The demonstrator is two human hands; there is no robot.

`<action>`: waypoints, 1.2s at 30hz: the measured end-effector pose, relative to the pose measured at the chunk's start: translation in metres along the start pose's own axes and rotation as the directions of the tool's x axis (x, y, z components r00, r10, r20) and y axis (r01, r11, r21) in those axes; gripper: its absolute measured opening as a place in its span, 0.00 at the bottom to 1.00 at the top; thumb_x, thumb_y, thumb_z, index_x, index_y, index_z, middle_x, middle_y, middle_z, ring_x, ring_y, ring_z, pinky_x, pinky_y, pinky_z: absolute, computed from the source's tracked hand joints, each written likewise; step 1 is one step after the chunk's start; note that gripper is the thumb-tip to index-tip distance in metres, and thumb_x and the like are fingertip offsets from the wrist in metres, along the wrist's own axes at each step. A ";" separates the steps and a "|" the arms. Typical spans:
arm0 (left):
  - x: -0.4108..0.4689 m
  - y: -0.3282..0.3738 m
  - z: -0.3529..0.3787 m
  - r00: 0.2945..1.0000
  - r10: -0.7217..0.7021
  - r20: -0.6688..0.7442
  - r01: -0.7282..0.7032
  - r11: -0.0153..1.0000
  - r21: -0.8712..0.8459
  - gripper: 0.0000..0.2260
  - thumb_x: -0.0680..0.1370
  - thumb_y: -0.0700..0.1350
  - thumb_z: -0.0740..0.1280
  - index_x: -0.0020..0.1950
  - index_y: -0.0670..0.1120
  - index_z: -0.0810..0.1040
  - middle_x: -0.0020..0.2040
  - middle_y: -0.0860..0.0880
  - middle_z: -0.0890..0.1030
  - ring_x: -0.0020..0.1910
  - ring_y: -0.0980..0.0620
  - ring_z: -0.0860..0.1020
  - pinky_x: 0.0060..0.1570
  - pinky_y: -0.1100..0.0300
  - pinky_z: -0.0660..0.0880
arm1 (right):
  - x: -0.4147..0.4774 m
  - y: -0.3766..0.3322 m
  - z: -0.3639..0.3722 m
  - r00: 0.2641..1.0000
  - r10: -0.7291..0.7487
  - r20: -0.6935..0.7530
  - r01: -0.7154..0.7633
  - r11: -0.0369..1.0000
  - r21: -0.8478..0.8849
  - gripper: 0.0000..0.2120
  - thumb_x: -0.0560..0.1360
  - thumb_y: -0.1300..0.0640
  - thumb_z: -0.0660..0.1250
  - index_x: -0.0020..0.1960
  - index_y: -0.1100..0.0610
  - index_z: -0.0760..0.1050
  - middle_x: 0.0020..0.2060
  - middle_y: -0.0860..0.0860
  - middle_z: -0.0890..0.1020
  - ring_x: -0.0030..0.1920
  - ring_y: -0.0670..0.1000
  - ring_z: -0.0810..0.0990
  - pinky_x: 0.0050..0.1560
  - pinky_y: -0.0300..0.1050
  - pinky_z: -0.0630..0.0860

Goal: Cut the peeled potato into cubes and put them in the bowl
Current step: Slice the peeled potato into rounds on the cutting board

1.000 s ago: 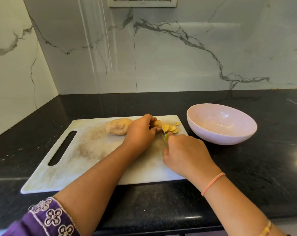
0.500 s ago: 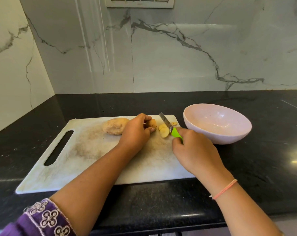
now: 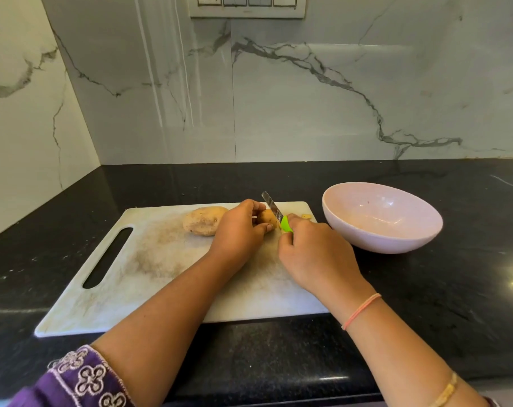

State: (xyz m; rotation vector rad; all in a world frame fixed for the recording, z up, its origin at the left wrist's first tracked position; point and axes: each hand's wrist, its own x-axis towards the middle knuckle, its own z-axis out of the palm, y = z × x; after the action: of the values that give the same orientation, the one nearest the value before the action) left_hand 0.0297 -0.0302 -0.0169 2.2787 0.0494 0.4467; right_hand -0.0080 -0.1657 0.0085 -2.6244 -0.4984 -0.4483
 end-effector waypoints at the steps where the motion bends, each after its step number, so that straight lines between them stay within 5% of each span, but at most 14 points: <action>1: 0.000 0.000 0.000 1.000 -0.002 0.000 0.002 1.000 -0.001 0.16 0.76 0.41 0.70 0.63 0.45 0.74 0.58 0.49 0.79 0.55 0.55 0.77 0.50 0.68 0.69 | 0.000 0.000 0.001 1.000 -0.007 -0.006 0.007 1.000 -0.022 0.18 0.80 0.52 0.52 0.67 0.53 0.70 0.51 0.54 0.80 0.46 0.54 0.78 0.39 0.44 0.73; 7: 0.000 0.001 0.001 1.000 0.019 -0.013 -0.019 1.000 -0.006 0.13 0.75 0.40 0.70 0.60 0.44 0.75 0.55 0.50 0.80 0.49 0.58 0.75 0.47 0.68 0.68 | 0.002 -0.002 0.002 0.998 -0.046 -0.037 0.040 0.989 -0.144 0.10 0.80 0.52 0.53 0.54 0.54 0.70 0.41 0.51 0.77 0.38 0.52 0.71 0.29 0.42 0.61; 12: 0.000 -0.001 0.004 1.000 0.020 -0.014 -0.020 1.000 0.001 0.13 0.76 0.41 0.69 0.60 0.44 0.76 0.56 0.50 0.80 0.50 0.58 0.75 0.48 0.67 0.69 | 0.000 -0.004 0.007 0.994 -0.105 -0.020 0.097 0.965 -0.243 0.16 0.81 0.53 0.52 0.65 0.56 0.68 0.47 0.52 0.79 0.45 0.53 0.79 0.28 0.42 0.60; 17: 0.002 -0.005 0.002 1.000 0.016 -0.026 -0.017 0.999 -0.029 0.14 0.75 0.39 0.71 0.60 0.44 0.76 0.55 0.50 0.80 0.51 0.57 0.76 0.47 0.70 0.68 | -0.006 -0.007 0.013 0.996 -0.083 0.040 0.090 0.968 -0.235 0.18 0.80 0.53 0.52 0.68 0.58 0.64 0.49 0.53 0.79 0.43 0.53 0.76 0.26 0.40 0.54; 26: 0.002 -0.009 0.002 0.999 0.029 -0.037 -0.030 0.999 -0.022 0.13 0.75 0.38 0.70 0.59 0.43 0.77 0.56 0.49 0.80 0.48 0.58 0.76 0.39 0.76 0.69 | -0.004 -0.013 0.003 0.986 -0.101 0.130 0.124 0.974 -0.188 0.10 0.80 0.54 0.55 0.58 0.56 0.70 0.48 0.52 0.77 0.46 0.54 0.77 0.31 0.41 0.61; 31: 0.002 -0.006 0.002 0.998 0.060 -0.029 -0.059 0.998 0.036 0.12 0.76 0.38 0.69 0.59 0.44 0.77 0.56 0.49 0.80 0.49 0.59 0.75 0.39 0.78 0.69 | 0.004 -0.016 -0.012 0.977 -0.061 0.202 0.097 0.980 -0.172 0.07 0.79 0.55 0.56 0.43 0.53 0.63 0.35 0.49 0.67 0.40 0.51 0.69 0.36 0.43 0.65; 36: -0.001 -0.005 0.001 0.991 0.131 -0.010 -0.129 0.985 0.117 0.12 0.76 0.37 0.67 0.59 0.43 0.76 0.49 0.52 0.79 0.35 0.67 0.72 0.37 0.82 0.66 | 0.012 -0.016 -0.021 0.954 -0.015 0.298 0.065 0.985 -0.157 0.07 0.78 0.55 0.58 0.41 0.52 0.63 0.32 0.48 0.67 0.38 0.51 0.70 0.33 0.41 0.65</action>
State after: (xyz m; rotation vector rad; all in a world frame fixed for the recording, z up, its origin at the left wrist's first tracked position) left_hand 0.0299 -0.0274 -0.0213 2.4016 -0.0668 0.5442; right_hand -0.0090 -0.1593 0.0364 -2.8639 -0.6346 -0.1087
